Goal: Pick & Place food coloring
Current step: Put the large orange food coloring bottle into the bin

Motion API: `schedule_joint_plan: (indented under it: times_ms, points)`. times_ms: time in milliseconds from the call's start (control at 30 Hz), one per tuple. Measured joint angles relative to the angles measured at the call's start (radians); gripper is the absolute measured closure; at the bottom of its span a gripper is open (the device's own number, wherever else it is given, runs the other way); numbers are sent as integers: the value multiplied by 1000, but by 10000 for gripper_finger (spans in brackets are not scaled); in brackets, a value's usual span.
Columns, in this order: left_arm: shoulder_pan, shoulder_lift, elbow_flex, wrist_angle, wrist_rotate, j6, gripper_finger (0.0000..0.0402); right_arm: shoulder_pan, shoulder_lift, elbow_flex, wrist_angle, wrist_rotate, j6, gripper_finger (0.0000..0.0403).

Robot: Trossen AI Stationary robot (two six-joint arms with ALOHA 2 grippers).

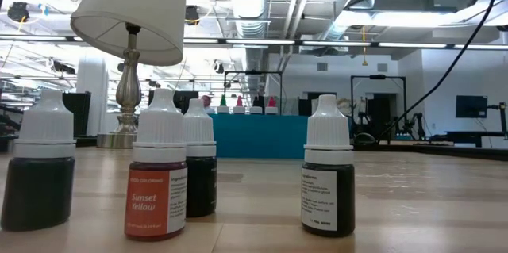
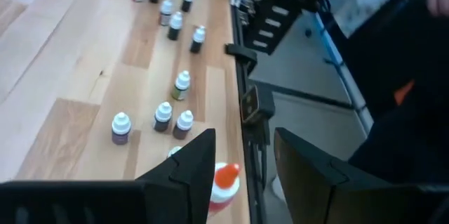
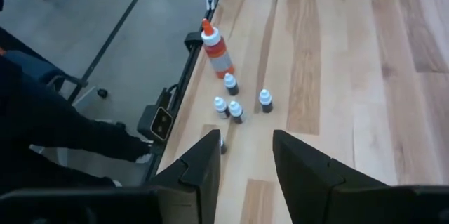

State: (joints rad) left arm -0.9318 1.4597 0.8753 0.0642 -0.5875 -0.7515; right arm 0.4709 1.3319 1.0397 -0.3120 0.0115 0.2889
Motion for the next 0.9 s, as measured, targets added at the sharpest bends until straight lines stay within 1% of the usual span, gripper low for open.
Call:
schedule_joint_plan:
  times_ms: [167,367,533,633,900]
  points:
    - [-1,0,0,-4,49,28,265,0,0,0,2,48,9,282]
    - [1,0,0,-9,40,115,265,-3,0,0,6,80,10,282]
    - [14,0,0,-37,46,143,265,-9,0,0,6,96,11,282]
    - [25,22,0,-20,67,165,265,-9,0,0,7,97,11,282]
    - [26,108,1,50,118,161,265,-9,1,0,9,96,19,282]
